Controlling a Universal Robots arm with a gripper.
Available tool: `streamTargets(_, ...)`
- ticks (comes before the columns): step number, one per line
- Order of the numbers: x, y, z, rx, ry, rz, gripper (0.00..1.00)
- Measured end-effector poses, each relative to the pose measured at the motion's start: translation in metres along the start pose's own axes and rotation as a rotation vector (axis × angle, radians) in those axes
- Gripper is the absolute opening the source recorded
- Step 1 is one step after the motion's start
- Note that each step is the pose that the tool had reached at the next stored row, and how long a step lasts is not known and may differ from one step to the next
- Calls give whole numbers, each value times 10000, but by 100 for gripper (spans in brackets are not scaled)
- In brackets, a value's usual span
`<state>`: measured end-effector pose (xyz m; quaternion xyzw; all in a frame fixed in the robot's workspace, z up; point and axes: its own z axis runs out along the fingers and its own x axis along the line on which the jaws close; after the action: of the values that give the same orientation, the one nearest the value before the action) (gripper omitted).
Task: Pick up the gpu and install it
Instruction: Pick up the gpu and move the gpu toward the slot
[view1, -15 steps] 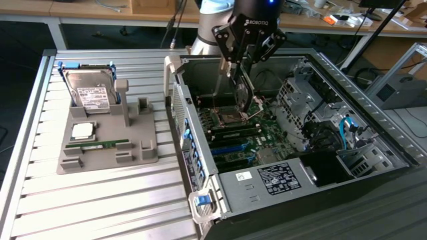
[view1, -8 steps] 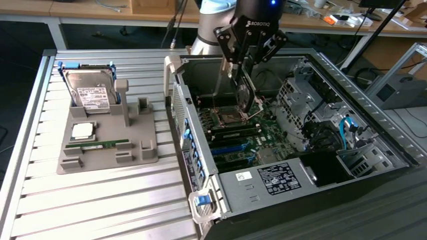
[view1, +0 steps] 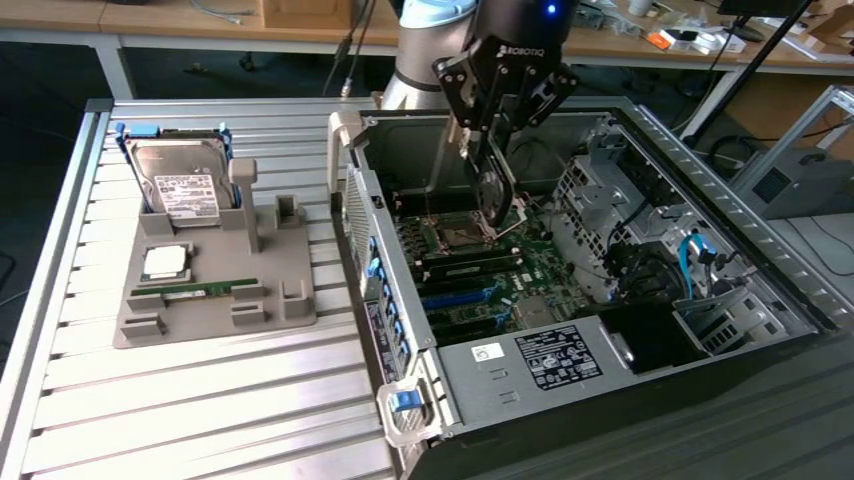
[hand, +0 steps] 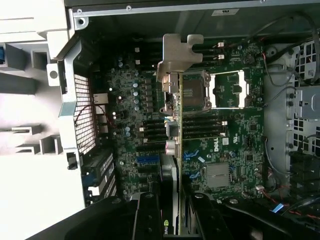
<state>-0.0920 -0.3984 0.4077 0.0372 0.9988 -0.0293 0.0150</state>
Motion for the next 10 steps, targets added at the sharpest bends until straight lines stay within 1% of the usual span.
streamTargets(10, -55, 1, 41, 1, 1, 0, 27)
